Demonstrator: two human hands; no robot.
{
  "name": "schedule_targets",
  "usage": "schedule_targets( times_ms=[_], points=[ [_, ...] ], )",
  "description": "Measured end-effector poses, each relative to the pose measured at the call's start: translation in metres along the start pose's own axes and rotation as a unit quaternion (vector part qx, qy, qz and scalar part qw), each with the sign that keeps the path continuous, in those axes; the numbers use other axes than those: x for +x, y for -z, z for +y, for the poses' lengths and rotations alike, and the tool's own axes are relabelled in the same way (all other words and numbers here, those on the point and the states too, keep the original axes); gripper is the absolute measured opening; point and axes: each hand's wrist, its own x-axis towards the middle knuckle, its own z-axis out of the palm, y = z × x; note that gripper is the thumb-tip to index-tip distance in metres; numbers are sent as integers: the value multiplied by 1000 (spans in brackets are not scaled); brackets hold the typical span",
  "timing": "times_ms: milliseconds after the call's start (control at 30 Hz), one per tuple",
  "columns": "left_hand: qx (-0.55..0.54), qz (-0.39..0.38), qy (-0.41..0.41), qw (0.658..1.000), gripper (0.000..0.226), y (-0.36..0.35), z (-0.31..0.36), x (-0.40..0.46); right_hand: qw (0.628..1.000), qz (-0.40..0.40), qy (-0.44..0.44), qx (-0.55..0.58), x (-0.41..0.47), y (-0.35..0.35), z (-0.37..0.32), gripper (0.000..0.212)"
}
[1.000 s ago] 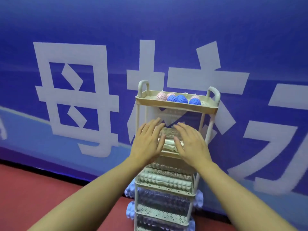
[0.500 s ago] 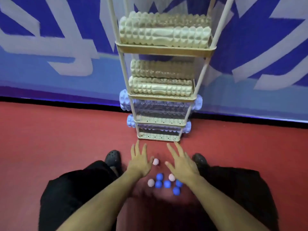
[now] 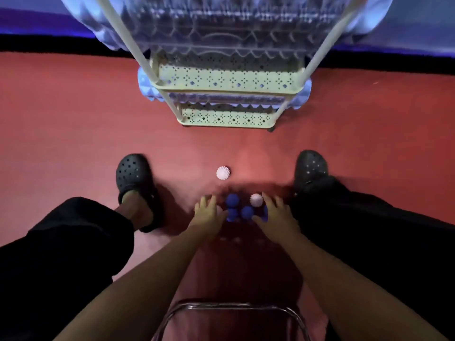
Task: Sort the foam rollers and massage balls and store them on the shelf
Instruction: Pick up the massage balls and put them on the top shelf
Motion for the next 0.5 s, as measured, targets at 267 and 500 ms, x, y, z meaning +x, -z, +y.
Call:
schedule_targets(
  times_ms=[267, 500],
  points=[
    [-20, -61, 27, 998, 73, -57, -15, 59, 990, -47, 76, -109, 58, -41, 16, 81],
    [-45, -22, 51, 997, 67, -76, -7, 88, 987, -48, 94, -125, 77, -58, 16, 69]
  ],
)
